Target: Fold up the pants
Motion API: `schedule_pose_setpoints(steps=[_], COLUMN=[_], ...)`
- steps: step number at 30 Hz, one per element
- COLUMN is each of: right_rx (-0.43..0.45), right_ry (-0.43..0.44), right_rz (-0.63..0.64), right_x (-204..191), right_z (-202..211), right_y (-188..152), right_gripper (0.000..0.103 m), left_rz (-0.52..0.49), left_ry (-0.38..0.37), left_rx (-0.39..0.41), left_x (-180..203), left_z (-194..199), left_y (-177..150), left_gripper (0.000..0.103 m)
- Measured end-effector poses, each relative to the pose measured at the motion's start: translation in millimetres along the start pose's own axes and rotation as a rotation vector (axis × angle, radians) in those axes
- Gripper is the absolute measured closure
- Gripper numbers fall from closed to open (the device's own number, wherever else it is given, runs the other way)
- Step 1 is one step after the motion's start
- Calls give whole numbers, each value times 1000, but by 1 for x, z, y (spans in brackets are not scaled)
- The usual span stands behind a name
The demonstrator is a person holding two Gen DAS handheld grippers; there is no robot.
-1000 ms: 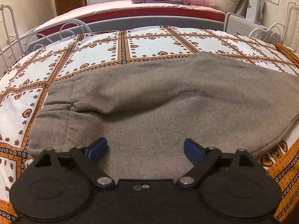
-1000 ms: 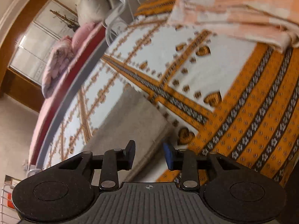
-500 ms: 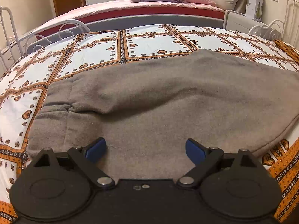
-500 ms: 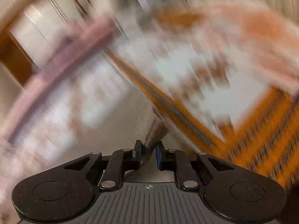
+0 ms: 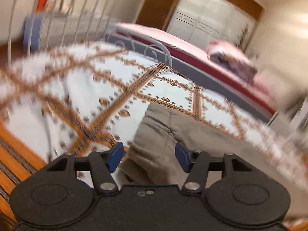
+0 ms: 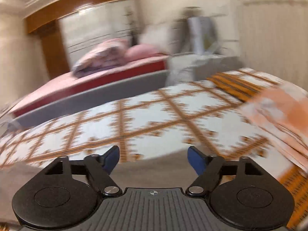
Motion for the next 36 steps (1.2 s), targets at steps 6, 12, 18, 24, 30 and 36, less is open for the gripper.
schedule_pose_setpoints(steps=[6, 12, 18, 24, 30, 36], right_rx=[-68, -99, -121, -146, -150, -217], right_ry=[78, 76, 46, 26, 97, 168], right_rz=[8, 38, 3, -18, 62, 187], right_x=[-47, -63, -50, -41, -74, -124], right_z=[-41, -54, -54, -55, -68, -99], right_y=[-1, -4, -6, -8, -6, -11], right_gripper=[25, 25, 25, 25, 25, 25], left_rz=[43, 5, -72, 17, -179, -317], left_ry=[-32, -41, 87, 71, -60, 63], left_rx=[-46, -52, -71, 90, 16, -223], left_x=[-3, -1, 4, -4, 73, 96], left_z=[-12, -26, -26, 2, -29, -119], left_y=[1, 3, -8, 2, 36, 21], left_gripper=[66, 91, 99, 83, 82, 83])
Point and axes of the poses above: each gripper's, at about its wrist camera, not at the fingertips, and z roughly against the way its jaws point, x to its right, y to its top, the point moved 1 cm from there along -z, roughly the way its jaws point, and after that the axes turned 6 degrees about -x, right-handed, at the moved point
